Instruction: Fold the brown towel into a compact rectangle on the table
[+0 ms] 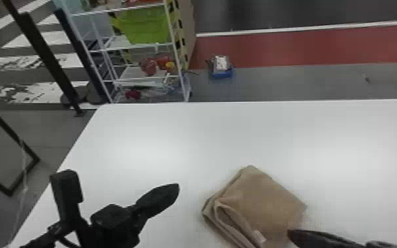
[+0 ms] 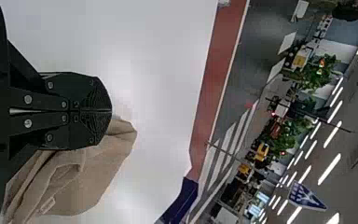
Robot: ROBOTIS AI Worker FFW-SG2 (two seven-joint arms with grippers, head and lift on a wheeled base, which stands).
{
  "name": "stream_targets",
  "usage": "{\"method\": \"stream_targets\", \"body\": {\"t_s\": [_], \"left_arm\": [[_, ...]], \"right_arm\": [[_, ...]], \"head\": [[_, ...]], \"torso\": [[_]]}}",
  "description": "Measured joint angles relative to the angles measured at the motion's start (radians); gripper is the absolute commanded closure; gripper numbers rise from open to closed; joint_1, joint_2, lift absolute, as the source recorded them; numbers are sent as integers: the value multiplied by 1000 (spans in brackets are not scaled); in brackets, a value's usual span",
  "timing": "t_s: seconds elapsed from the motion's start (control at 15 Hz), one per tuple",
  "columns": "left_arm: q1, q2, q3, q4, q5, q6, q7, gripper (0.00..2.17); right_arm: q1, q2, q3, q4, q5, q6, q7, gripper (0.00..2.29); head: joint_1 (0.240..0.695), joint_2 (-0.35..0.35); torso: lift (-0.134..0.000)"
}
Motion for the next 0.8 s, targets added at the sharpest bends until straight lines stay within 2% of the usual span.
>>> {"method": "stream_targets", "body": {"t_s": [0.13, 0.27, 0.53, 0.8], "left_arm": [[-2, -7, 49, 9, 51, 0, -39, 1642], [-3, -13, 73, 25, 63, 0, -71, 1642], [-15, -14, 86, 52, 65, 0, -103, 1646], [-35, -14, 105, 73, 68, 0, -122, 1642]], "right_arm": [[55, 0, 2, 4, 76, -11, 4, 1865], [92, 0, 9, 29, 139, -113, -9, 1865], [89, 0, 36, 104, 213, -332, -50, 1865], [14, 0, 64, 207, 258, -407, -71, 1865]], "head": [[695, 187], [695, 167], [695, 124], [695, 119]], "torso": [[-123], [-123], [-123], [-123]]}}
